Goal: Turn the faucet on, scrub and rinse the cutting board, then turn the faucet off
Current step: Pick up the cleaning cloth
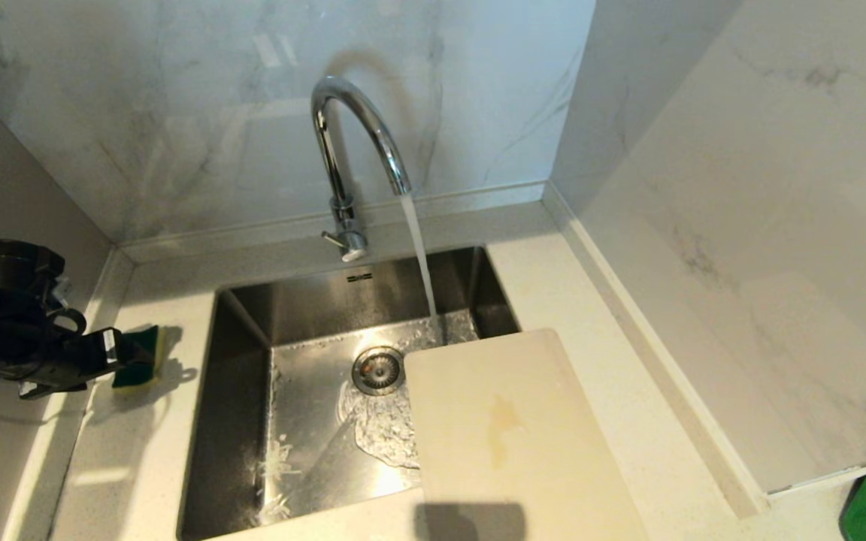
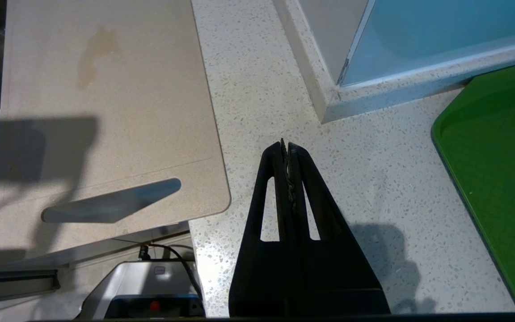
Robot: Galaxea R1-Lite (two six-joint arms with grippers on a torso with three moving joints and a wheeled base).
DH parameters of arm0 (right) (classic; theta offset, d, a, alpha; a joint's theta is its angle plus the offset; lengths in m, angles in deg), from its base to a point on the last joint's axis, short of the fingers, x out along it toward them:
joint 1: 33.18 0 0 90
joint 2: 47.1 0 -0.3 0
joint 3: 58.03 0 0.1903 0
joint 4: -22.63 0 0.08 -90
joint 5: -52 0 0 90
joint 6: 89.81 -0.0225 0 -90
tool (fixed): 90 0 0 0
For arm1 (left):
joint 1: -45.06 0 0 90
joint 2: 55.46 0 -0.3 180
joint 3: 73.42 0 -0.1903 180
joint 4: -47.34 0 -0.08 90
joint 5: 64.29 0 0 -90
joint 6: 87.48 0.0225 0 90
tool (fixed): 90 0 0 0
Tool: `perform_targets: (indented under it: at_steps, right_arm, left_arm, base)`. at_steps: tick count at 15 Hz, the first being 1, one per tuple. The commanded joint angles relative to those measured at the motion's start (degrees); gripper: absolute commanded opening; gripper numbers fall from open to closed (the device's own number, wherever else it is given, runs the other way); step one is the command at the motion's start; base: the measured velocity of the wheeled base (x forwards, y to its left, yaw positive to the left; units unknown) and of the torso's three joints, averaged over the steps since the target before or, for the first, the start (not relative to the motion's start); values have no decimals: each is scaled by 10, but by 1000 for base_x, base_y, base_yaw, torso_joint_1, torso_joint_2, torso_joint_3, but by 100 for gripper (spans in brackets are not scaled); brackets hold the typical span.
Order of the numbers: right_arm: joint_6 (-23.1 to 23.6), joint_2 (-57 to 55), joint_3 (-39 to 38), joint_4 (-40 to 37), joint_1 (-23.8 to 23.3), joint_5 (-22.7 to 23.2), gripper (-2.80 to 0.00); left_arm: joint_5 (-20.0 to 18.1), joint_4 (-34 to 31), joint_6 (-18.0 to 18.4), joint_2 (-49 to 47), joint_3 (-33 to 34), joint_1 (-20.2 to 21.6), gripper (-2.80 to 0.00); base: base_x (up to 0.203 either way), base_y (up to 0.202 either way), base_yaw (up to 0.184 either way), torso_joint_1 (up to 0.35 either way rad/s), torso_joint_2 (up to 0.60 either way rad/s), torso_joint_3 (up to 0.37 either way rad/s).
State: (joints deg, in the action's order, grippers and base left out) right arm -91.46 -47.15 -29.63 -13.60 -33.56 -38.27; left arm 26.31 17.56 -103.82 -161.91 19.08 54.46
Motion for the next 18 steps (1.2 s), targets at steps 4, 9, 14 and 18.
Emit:
perform_targets:
  at_steps: [4,9,14,18]
  right_arm:
    - [0,0,1,-1,0,-1,-280]
    - [0,0,0,-1,0,-1,-280]
    - [0,0,0,-1,0,0,-280]
    - [0,0,0,-1,0,0,-280]
  left_arm:
    - [-1,4,-1,-42,-24,0,0]
    - [-2,29,-2,-78,-42,0,0]
    - [-3,29,-1,-99,-59,0,0]
    - [-2,43,-3,-110,-61,0,-280]
  base:
    - [0,0,0,0,0,0]
    - [0,0,0,0,0,0]
    - [0,0,0,0,0,0]
    - [0,0,0,0,0,0]
